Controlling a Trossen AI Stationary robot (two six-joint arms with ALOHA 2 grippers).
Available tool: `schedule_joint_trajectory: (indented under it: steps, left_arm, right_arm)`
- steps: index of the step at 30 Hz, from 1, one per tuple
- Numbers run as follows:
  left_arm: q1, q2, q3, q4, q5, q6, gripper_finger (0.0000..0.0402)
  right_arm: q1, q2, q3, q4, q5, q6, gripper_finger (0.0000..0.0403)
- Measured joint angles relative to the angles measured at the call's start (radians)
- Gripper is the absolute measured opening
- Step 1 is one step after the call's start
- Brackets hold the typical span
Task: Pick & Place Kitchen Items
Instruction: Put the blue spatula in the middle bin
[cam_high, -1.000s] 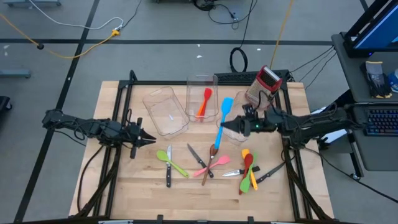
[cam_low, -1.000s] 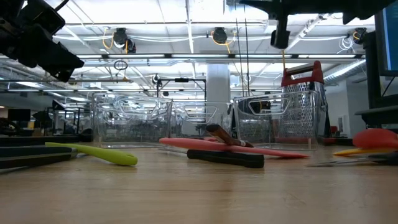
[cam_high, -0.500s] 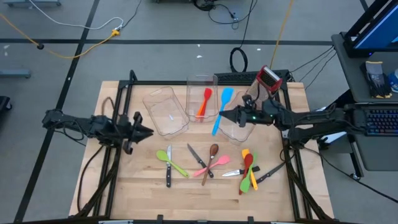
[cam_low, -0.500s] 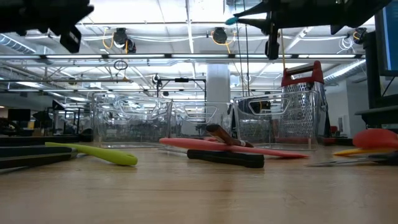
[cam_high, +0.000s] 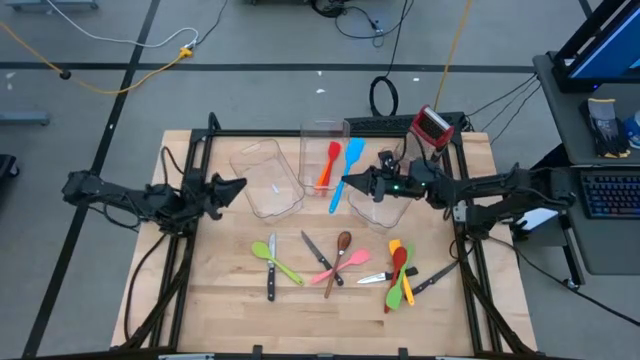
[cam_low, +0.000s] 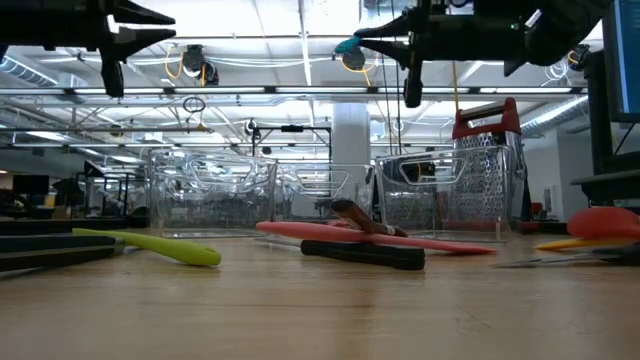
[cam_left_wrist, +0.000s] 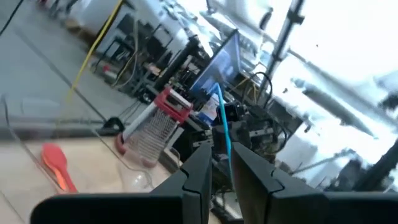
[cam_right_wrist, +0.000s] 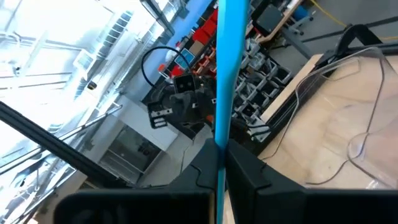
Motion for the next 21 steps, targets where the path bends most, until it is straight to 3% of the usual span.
schedule_joint_trajectory:
  steps: [10,21]
  left_arm:
    - [0.000,0.312,0.011,0.406,0.026,-0.072,0.0062]
    - [0.001,0.578,0.272,0.341,0.097,-0.012,0.0062]
  right_arm:
    - [-0.026,0.108,0.143,-0.030,-0.133,-0.053,0.0004]
    - [-0.026,0.181,0.223,-0.061,-0.189,-0.078,0.0004]
